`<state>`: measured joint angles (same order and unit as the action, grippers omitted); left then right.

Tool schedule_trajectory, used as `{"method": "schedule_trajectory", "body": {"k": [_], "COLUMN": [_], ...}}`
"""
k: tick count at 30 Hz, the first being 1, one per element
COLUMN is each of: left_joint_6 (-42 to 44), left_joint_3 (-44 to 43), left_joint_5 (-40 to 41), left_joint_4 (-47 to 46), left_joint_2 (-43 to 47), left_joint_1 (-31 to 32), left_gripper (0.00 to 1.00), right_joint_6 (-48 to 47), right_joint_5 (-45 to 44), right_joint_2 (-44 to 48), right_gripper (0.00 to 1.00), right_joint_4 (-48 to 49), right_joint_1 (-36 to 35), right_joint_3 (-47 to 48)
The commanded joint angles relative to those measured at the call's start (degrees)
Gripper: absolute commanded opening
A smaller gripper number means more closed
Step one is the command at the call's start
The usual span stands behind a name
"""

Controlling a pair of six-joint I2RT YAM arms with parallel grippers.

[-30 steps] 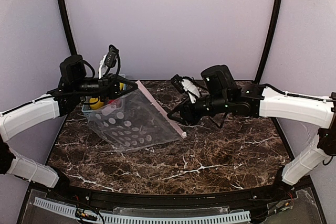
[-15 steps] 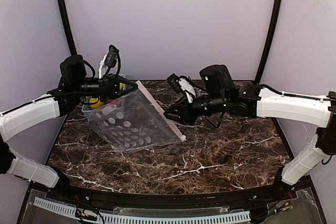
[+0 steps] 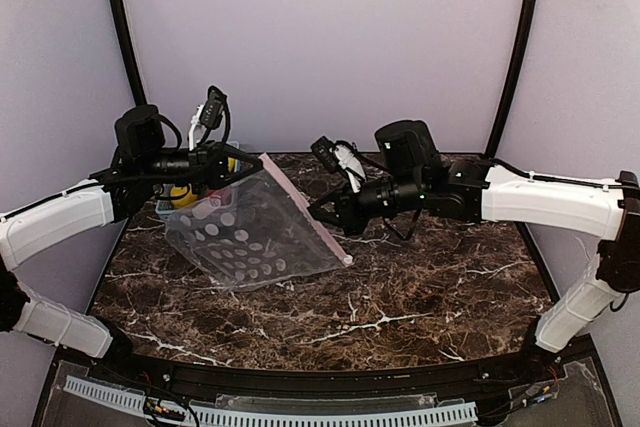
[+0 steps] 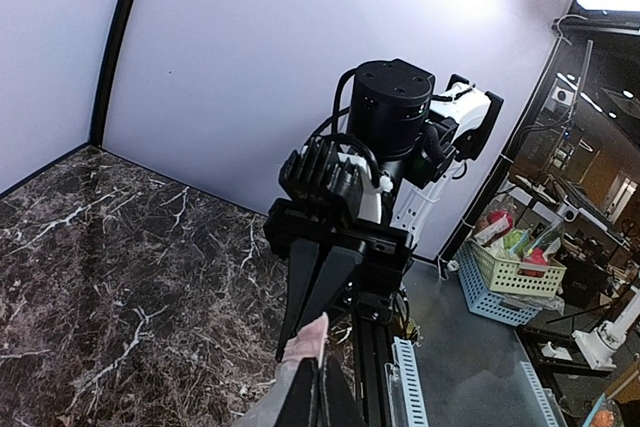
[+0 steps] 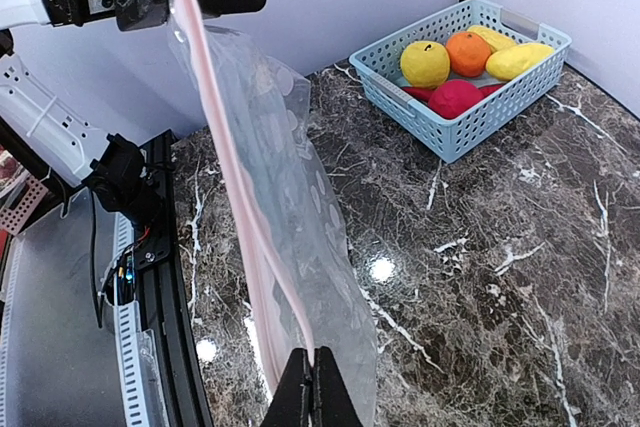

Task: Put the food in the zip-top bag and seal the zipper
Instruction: Pass from the left arm to the right, then open the zipper food storage bag at the center of the board.

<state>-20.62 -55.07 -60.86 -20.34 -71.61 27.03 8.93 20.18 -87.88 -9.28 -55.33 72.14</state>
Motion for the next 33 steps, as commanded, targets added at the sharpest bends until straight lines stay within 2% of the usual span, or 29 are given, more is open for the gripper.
{"method": "schedule_trajectory", "body": {"k": [1,2,4,5,6,7,8,9,10,11,14,19,25,29,33], "left_joint_6": [1.8,1.9,2.3,2.8,3.2,4.2,4.7,5.7,6.1,7.1,9.0,9.3,8.0,7.3,6.1], "left_joint_3": [-1.4,-1.5,-1.7,-2.0,-2.2,-2.5,-2.6,-2.6,-2.6,-2.4,-1.9,-0.7,-1.6,-2.2,-2.4], "left_joint_5": [1.1,1.6,2.4,2.7,3.4,3.8,4.8,5.5,7.3,9.6,15.3,22.2,26.7,28.2,27.8], "left_joint_4": [1.9,2.3,3.3,3.8,5.1,5.7,6.9,7.4,8.3,9.4,11.3,11.6,14.1,15.3,15.1], "left_joint_2": [0.5,0.5,0.4,0.5,0.6,0.7,1.2,1.5,2.3,2.8,5.2,7.9,7.6,7.4,7.5], "left_joint_1": [0.3,0.3,0.3,0.3,0.3,0.3,0.3,0.3,0.2,0.2,0.1,-0.8,-2.1,-2.2,-2.2], "left_gripper": [0.01,0.01,0.07,0.19,0.26,0.4,0.47,0.57,0.61,0.72,0.85,0.91,0.93,0.93,0.93], "right_joint_6": [1.0,1.1,1.5,1.7,2.1,2.3,2.6,2.9,3.2,3.5,4.7,6.8,5.3,2.8,1.7], "right_joint_5": [-0.7,-1.3,-2.8,-3.9,-5.3,-7.0,-8.4,-10.2,-11.7,-13.5,-18.5,-23.0,-29.2,-33.7,-32.8], "right_joint_2": [1.9,2.1,2.3,2.3,2.3,2.2,2.2,2.3,2.3,2.4,3.4,7.7,13.4,16.1,17.9], "right_gripper": [0.0,0.0,0.0,0.0,0.0,0.0,0.0,0.0,0.0,0.0,0.0,0.0,0.0,0.0,0.0], "right_joint_4": [2.0,1.9,1.5,1.1,0.5,-0.3,-1.1,-2.1,-3.1,-5.2,-10.5,-17.7,-26.7,-31.7,-34.2], "right_joint_1": [0.3,0.3,0.3,0.3,0.4,0.4,0.4,0.6,1.0,1.3,3.6,10.3,16.8,17.5,17.5], "right_joint_3": [-0.3,-0.4,-0.5,-0.5,-0.3,-0.1,0.1,0.2,0.5,0.7,1.1,0.6,3.7,8.3,11.6]}}
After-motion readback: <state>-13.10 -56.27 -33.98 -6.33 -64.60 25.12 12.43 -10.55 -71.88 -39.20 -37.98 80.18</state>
